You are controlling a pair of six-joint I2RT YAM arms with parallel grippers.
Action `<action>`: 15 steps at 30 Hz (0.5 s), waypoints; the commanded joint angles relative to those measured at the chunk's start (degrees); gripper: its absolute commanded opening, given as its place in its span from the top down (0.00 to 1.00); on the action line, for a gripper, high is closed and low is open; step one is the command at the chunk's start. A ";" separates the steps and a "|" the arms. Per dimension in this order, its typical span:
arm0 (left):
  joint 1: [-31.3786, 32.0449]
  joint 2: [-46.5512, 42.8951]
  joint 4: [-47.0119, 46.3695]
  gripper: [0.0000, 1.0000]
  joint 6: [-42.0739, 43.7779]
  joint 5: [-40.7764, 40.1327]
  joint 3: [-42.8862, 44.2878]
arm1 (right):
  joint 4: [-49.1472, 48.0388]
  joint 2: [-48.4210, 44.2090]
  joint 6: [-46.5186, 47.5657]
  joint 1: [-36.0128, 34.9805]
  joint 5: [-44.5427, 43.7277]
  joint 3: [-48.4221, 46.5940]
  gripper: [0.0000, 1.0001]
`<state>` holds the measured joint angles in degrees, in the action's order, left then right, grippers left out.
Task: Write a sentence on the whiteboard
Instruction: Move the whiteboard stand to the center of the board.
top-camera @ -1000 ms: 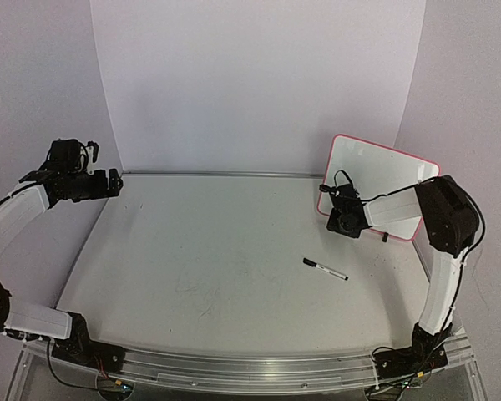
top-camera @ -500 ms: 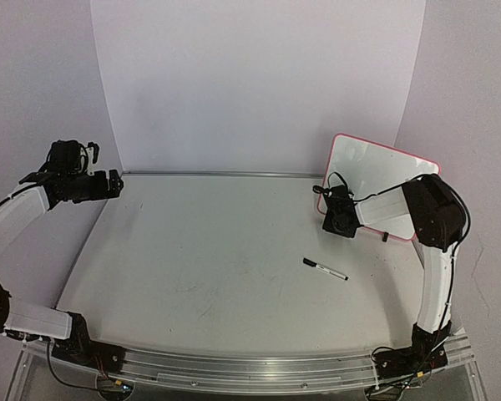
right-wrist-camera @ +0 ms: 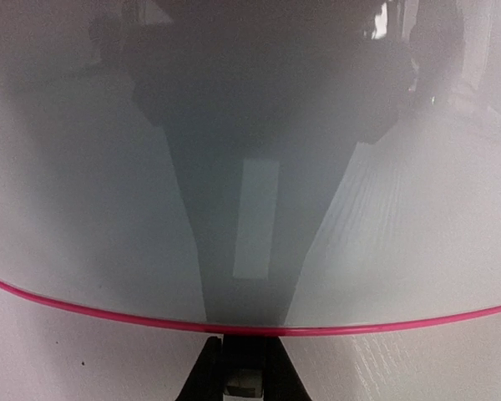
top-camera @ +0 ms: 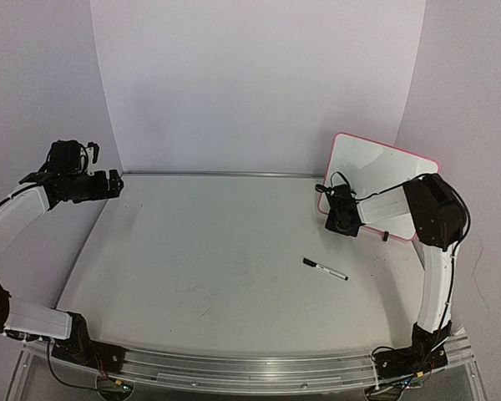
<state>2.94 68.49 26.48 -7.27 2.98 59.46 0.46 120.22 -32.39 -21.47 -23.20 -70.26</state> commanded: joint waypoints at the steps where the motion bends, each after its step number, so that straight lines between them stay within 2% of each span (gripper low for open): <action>1: -0.04 -1.12 -1.80 0.01 0.84 0.62 0.05 | 1.41 1.66 1.54 0.28 -1.21 -1.30 0.90; 6: -0.04 -0.91 -1.78 0.00 0.84 0.71 0.07 | 0.18 1.02 2.57 -0.22 -1.16 -0.42 1.00; 15: -0.05 -1.29 -1.83 0.00 0.85 0.71 0.03 | -2.55 -1.32 2.88 -6.25 -2.32 2.51 1.00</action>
<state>2.95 68.49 26.48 -7.27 3.05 59.45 -0.43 120.29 -30.37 -23.55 -25.78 -69.43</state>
